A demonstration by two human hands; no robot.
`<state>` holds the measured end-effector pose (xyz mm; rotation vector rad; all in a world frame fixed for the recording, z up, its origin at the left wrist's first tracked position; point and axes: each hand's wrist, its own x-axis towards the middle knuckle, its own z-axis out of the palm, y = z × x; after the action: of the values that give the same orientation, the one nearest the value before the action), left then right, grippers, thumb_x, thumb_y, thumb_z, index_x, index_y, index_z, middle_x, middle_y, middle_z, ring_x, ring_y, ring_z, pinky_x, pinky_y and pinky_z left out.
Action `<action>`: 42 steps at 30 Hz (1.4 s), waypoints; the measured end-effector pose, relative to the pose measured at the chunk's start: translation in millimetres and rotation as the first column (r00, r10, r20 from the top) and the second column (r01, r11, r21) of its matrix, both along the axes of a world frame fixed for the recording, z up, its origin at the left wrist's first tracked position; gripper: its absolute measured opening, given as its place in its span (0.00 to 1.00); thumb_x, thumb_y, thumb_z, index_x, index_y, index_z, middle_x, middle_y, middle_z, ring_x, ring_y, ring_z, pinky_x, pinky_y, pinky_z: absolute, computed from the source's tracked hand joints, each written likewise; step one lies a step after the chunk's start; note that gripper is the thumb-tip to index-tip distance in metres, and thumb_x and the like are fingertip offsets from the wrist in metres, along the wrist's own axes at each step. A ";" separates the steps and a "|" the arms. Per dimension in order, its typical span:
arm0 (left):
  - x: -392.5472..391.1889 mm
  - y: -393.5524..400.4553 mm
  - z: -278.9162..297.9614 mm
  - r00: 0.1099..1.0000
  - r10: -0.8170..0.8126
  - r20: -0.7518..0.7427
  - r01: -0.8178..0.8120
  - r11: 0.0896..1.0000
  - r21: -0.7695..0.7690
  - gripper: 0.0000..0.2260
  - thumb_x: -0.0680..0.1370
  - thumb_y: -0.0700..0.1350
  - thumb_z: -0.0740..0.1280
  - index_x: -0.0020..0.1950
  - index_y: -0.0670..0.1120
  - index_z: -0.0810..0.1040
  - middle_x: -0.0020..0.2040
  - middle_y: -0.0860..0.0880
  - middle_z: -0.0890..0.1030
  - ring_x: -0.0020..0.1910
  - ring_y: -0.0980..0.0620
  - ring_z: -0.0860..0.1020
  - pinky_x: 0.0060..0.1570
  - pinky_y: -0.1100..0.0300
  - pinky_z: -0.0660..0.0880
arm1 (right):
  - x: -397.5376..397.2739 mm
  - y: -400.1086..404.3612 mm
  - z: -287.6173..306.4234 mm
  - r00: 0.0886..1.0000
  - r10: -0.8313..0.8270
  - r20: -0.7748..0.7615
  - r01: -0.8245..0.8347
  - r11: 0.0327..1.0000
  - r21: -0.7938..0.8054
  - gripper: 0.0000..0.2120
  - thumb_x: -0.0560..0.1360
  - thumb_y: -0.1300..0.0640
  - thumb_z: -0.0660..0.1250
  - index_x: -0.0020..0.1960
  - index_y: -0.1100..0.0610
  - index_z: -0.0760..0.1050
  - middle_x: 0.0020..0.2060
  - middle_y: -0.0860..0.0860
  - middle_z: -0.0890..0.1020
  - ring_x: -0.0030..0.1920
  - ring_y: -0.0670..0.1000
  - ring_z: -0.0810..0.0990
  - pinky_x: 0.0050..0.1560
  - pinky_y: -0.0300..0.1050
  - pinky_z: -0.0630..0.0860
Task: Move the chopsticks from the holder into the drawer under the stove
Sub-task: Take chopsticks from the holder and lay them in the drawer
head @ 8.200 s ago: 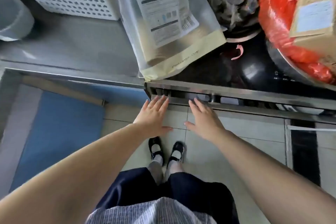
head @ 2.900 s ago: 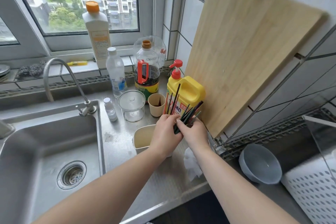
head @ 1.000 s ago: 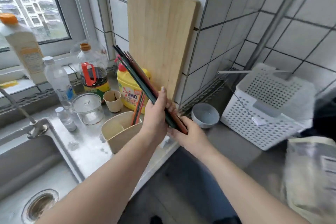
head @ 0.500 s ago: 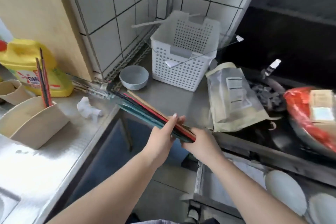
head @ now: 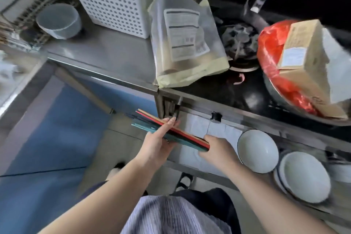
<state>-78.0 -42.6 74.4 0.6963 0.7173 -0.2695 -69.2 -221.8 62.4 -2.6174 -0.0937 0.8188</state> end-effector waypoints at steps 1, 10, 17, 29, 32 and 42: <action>-5.2 -8.6 -6.6 0.999 0.013 -0.035 -0.013 1.000 -0.002 0.04 0.73 0.39 0.69 0.46 0.45 0.77 0.43 0.47 0.83 0.49 0.51 0.81 0.40 0.59 0.80 | -3.9 -15.5 -6.4 1.000 0.013 -0.017 -0.013 1.000 -0.021 0.10 0.69 0.50 0.66 0.35 0.49 0.65 0.30 0.46 0.72 0.36 0.52 0.75 0.31 0.42 0.68; -0.4 -44.2 -69.4 0.968 0.085 -0.236 -0.076 0.996 0.049 0.08 0.75 0.37 0.68 0.45 0.47 0.71 0.34 0.48 0.83 0.40 0.52 0.82 0.40 0.57 0.81 | -15.6 -101.7 -74.2 0.996 0.015 -0.091 -0.026 0.992 -0.124 0.08 0.68 0.51 0.66 0.44 0.54 0.73 0.37 0.51 0.82 0.38 0.54 0.79 0.33 0.43 0.71; 37.7 -45.8 -147.2 0.925 -0.072 -0.373 0.217 0.906 0.363 0.15 0.74 0.38 0.70 0.55 0.49 0.68 0.50 0.42 0.81 0.47 0.46 0.81 0.33 0.59 0.78 | -4.9 -123.4 -139.7 0.991 -0.025 -0.132 0.015 0.997 -0.077 0.08 0.69 0.52 0.67 0.40 0.52 0.67 0.34 0.50 0.76 0.37 0.54 0.75 0.29 0.43 0.64; 68.3 -43.3 -245.8 0.697 -0.493 -0.521 0.712 0.560 0.423 0.04 0.72 0.39 0.72 0.40 0.46 0.79 0.40 0.47 0.79 0.39 0.54 0.78 0.34 0.69 0.78 | 7.1 -130.9 -230.6 0.921 -0.039 -0.387 0.025 0.999 -0.043 0.12 0.70 0.45 0.69 0.39 0.48 0.66 0.38 0.46 0.75 0.41 0.50 0.75 0.38 0.42 0.71; 67.2 -42.9 -266.3 0.662 -0.554 -0.505 0.749 0.518 0.413 0.04 0.71 0.38 0.72 0.40 0.46 0.79 0.41 0.46 0.79 0.39 0.53 0.78 0.34 0.70 0.78 | 15.9 -134.7 -247.6 0.889 -0.014 -0.457 0.007 1.000 -0.018 0.16 0.70 0.45 0.70 0.34 0.47 0.64 0.34 0.44 0.73 0.39 0.49 0.74 0.33 0.38 0.65; 99.8 -31.4 -281.2 0.380 -0.823 -0.423 0.921 0.296 0.252 0.07 0.73 0.40 0.71 0.50 0.43 0.83 0.47 0.46 0.82 0.45 0.53 0.80 0.41 0.66 0.81 | 29.0 -152.3 -291.9 0.891 0.126 -0.435 -0.138 0.990 0.005 0.10 0.72 0.47 0.68 0.40 0.48 0.68 0.34 0.46 0.72 0.34 0.46 0.73 0.30 0.39 0.65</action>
<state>21.8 -74.0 -206.8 1.5416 0.5159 -1.2860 -40.1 -374.2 -229.5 -2.4027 -0.1370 1.4416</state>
